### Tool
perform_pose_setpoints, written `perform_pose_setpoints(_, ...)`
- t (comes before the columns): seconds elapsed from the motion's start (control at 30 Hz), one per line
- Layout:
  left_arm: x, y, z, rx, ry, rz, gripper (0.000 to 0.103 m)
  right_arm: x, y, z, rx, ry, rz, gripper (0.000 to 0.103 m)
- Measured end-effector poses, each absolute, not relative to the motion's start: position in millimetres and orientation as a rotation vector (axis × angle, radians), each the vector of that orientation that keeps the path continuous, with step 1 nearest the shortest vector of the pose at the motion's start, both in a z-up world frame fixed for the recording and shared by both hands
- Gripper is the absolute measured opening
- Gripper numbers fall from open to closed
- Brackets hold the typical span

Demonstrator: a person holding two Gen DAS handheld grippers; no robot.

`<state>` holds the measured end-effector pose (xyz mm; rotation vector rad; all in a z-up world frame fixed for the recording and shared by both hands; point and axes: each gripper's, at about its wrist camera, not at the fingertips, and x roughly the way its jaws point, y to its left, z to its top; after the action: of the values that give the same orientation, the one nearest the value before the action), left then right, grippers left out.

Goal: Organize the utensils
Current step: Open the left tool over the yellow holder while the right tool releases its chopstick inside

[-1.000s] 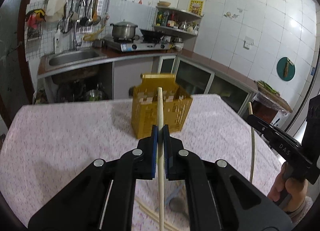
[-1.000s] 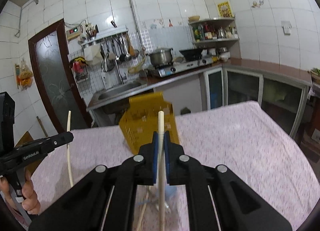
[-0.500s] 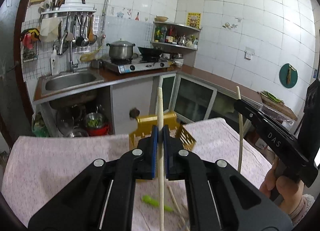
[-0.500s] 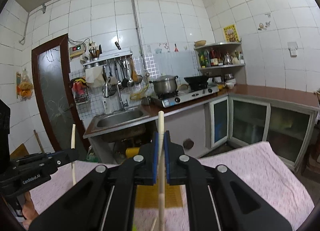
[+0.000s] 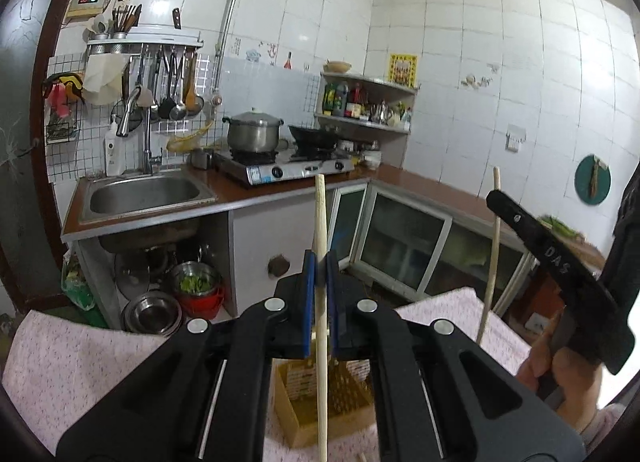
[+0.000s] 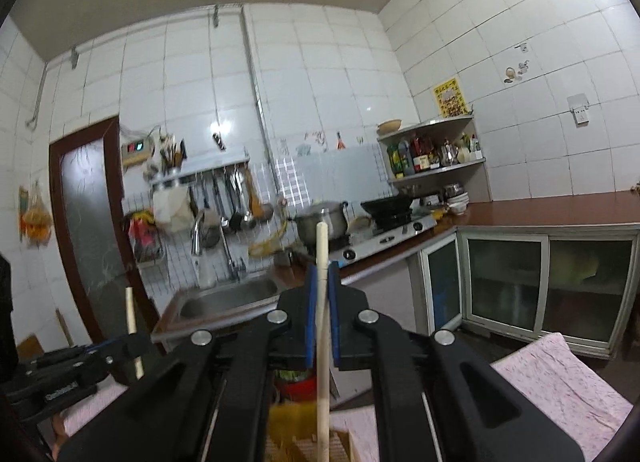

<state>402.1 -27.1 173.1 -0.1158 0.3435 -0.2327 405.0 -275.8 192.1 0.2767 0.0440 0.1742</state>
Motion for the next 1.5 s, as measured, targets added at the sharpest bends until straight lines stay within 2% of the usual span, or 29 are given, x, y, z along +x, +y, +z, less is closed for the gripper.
perform_pose_setpoints(0.23, 419, -31, 183, -0.137, 0.281, -0.243, 0.004, 430, -265, 190, 0.293, -0.004, 0.202, 0.006)
perform_pose_setpoints(0.5, 429, -44, 152, -0.077, 0.230, -0.201, 0.004, 451, -258, 161, 0.274, 0.020, 0.210, 0.006)
perform_pose_setpoints(0.97, 432, -43, 89, -0.069, 0.326, -0.213, 0.004, 444, -247, 116, 0.172, 0.014, 0.202, 0.006)
perform_pose_setpoints(1.43, 403, -32, 58, -0.074, 0.376, -0.184, 0.004, 407, -247, 73, 0.117, 0.150, 0.214, 0.007)
perform_pose_setpoints(1.5, 397, -29, 58, -0.080, 0.384, -0.182, 0.010, 402, -247, 72, 0.108, 0.183, 0.216, 0.007)
